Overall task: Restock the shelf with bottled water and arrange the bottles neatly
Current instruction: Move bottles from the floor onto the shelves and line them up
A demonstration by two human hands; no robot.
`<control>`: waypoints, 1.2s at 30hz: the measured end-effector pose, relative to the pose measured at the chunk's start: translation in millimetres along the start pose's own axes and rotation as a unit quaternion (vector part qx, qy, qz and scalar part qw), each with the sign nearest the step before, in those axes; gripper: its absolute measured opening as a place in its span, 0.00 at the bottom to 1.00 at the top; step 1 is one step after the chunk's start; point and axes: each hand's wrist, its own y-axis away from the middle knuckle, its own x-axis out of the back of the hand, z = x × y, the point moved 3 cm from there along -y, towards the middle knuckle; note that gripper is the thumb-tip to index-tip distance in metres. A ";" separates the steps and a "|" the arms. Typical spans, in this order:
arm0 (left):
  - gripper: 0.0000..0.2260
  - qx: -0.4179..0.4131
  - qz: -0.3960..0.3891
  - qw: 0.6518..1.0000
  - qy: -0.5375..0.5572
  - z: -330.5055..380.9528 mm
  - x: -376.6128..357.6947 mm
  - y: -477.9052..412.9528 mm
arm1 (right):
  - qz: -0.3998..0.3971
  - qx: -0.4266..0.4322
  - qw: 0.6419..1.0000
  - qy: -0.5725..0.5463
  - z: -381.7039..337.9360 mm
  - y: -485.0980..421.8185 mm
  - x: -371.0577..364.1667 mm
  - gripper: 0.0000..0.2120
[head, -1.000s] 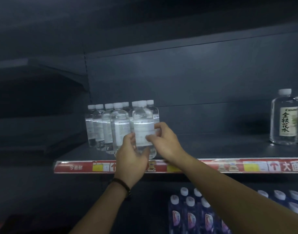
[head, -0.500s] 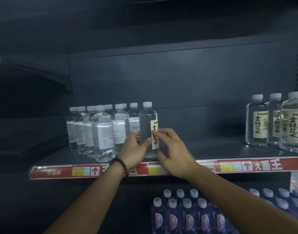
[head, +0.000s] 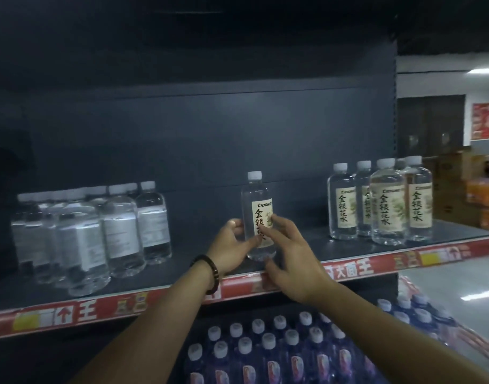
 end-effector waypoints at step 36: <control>0.14 -0.077 -0.018 0.996 0.038 66.3 -213.6 -45.8 | 0.051 -0.172 0.982 0.067 118.4 73.3 131.5 0.35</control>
